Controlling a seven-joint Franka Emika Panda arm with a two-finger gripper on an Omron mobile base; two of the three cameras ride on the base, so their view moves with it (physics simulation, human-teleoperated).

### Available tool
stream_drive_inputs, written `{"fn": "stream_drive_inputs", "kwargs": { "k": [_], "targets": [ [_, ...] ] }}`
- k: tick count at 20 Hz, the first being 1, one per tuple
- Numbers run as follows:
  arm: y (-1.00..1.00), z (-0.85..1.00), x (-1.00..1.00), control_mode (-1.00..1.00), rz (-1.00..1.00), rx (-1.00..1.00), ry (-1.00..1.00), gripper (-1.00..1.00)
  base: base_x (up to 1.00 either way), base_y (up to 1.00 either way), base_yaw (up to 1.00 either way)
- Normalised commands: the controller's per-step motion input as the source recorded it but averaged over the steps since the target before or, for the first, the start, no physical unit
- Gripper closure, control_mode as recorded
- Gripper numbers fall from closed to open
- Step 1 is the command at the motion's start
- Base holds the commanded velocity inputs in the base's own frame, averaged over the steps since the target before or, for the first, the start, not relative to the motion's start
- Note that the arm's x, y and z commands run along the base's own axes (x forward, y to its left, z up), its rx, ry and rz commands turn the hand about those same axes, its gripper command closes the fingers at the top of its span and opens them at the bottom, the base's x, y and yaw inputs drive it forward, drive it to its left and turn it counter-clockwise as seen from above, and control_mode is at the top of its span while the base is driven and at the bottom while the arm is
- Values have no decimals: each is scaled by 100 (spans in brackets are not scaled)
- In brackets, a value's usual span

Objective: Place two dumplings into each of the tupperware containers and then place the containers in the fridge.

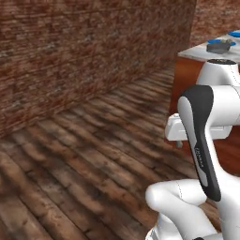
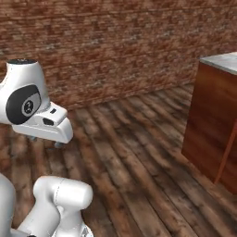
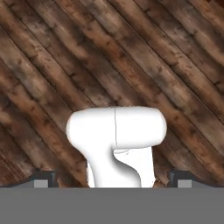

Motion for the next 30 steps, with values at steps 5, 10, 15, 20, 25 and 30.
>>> {"fn": "stream_drive_inputs", "kwargs": {
  "k": [5, 10, 15, 20, 25, 30],
  "targets": [
    [0, 0, 0, 100, 0, 0, 0, -100, 100, 100, -47],
    [0, 0, 0, 100, 0, 0, 0, -100, 100, 100, -47],
    [0, 0, 0, 100, 0, 0, 0, -100, 100, 100, -47],
    [0, 0, 0, 100, 0, 0, 0, -100, 100, 100, -47],
    [0, 0, 0, 100, 0, 0, 0, -100, 100, 100, -48],
    [0, 0, 0, 100, 0, 0, 0, -100, 100, 100, -49]
  ]
}}
